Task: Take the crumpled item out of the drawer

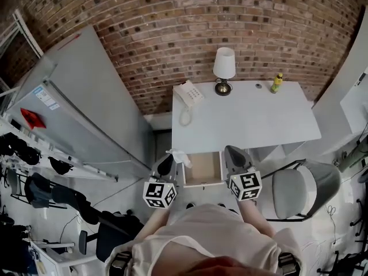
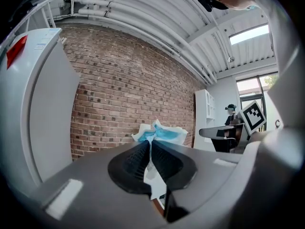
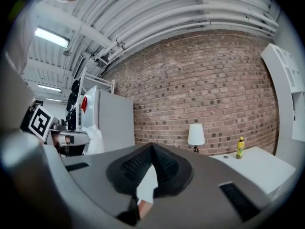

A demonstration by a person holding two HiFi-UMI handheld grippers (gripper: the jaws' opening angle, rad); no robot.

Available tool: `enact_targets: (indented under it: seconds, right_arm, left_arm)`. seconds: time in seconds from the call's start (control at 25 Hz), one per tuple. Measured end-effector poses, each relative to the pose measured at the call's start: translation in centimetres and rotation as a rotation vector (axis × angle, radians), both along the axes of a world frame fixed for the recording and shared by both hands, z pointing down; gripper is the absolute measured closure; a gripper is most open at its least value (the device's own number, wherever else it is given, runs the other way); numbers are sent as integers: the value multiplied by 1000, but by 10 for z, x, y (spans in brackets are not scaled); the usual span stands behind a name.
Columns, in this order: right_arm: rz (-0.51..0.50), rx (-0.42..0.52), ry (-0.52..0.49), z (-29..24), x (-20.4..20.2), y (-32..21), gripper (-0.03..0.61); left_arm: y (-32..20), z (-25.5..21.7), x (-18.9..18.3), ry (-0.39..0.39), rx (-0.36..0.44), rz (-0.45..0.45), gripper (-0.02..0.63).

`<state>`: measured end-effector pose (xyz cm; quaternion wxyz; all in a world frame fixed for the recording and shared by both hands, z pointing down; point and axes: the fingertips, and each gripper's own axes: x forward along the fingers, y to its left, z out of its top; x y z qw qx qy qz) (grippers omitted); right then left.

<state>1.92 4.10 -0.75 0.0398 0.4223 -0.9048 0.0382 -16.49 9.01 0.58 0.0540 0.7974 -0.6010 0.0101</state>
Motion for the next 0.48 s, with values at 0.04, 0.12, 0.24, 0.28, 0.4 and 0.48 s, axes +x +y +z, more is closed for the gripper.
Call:
enact_targets:
  seconds: [0.04,0.12,0.24,0.28,0.4,0.48]
  right_arm:
    - [2,4,0,-1,1,1,571]
    - [4,11,2,-3,3,2,571]
    - [6,13,3,-4,3,6,571]
    - [6,12,1,-5,2,7,571]
    - [6,19,-5,-9,-2,9,571]
    - [11,24,-15,-11,-4,10,571]
  left_arm:
    - [1,0,1,-5,2,1,595]
    - [1,0,1,-18,9,0,595]
    - [4,-2,0,-26,14,-1,595]
    - [5,-2,-1,-26,13,-1,595]
    - [6,-2,-3,-25,11,-2,595]
    - [7,-1,-6,-20,4,-1,595]
